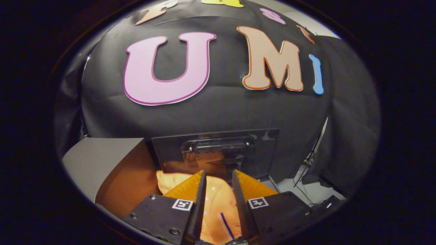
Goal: Put the clothes into the washing machine and then close the washing machine lid.
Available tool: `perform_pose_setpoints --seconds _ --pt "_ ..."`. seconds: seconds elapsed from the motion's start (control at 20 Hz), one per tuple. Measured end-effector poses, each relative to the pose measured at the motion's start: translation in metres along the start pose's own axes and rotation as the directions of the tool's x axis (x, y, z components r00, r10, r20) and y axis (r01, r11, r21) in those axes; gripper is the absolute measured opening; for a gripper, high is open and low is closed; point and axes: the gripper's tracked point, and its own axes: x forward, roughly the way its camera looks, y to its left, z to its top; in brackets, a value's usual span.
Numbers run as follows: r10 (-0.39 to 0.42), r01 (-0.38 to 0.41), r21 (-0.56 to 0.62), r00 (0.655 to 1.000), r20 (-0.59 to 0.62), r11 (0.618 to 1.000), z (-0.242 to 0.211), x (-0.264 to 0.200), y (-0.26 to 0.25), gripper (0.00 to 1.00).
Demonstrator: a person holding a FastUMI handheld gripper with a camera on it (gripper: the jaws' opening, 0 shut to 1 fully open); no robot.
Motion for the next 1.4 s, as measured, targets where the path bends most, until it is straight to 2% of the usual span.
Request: perform_pose_setpoints --seconds 0.35,0.6,0.75,0.8,1.0,1.4 --pt "0.029 -0.029 0.008 1.000 -0.002 1.000 -0.004 -0.003 0.006 0.43" --pt "0.032 -0.032 0.017 0.999 0.011 0.999 0.004 0.003 0.014 0.68" --pt "0.037 -0.037 0.031 0.999 0.021 0.999 0.015 0.010 0.020 0.92" --pt "0.037 -0.038 0.035 0.999 0.025 0.999 0.020 0.015 0.024 0.95" --pt "0.046 -0.048 0.037 0.998 0.050 0.998 0.048 0.039 0.039 0.96" --pt "0.013 -0.012 -0.017 0.998 0.067 1.000 0.086 0.124 0.051 0.98"
